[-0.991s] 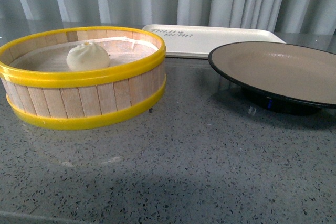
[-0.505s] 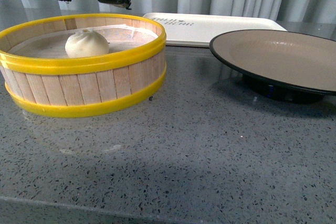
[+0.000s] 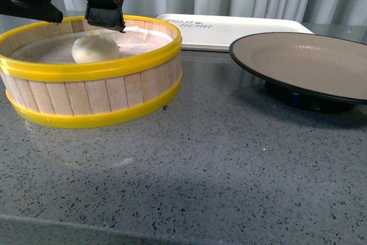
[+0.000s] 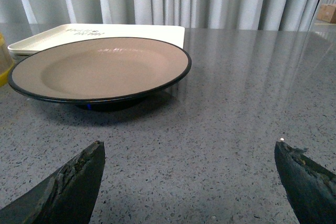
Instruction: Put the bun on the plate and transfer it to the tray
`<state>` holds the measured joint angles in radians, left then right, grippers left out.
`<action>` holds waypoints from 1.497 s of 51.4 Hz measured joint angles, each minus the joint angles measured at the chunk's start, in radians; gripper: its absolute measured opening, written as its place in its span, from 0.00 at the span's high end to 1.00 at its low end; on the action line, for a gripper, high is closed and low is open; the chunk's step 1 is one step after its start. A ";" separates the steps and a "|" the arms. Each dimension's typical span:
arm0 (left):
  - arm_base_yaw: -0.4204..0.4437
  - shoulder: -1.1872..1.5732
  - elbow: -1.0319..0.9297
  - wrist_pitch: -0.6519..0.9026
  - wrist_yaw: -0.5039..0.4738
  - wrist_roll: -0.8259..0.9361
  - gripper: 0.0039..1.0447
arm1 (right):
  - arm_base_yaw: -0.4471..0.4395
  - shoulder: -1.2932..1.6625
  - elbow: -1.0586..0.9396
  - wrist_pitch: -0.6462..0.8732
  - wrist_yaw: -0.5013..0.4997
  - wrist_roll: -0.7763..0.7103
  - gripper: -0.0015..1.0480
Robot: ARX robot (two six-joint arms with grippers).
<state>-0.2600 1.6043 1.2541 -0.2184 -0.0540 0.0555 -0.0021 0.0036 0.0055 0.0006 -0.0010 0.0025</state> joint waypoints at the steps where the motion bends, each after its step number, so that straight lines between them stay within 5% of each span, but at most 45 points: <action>1: 0.000 0.000 -0.001 0.000 0.000 0.000 0.06 | 0.000 0.000 0.000 0.000 0.000 0.000 0.08; 30: -0.006 0.011 -0.027 -0.017 -0.008 0.015 0.07 | 0.000 0.000 0.000 0.000 0.000 0.000 0.08; 59: -0.011 0.016 -0.027 -0.018 -0.014 0.032 0.87 | 0.000 0.000 0.000 0.000 0.000 0.000 0.08; 65: -0.010 0.016 -0.016 -0.026 -0.013 0.034 0.96 | 0.000 0.000 0.000 0.000 0.000 0.000 0.08; 77: -0.026 0.010 0.076 -0.069 -0.003 0.043 0.96 | 0.000 0.000 0.000 0.000 0.000 0.000 0.08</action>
<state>-0.2863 1.6146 1.3296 -0.2874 -0.0566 0.0982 -0.0021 0.0036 0.0055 0.0006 -0.0010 0.0025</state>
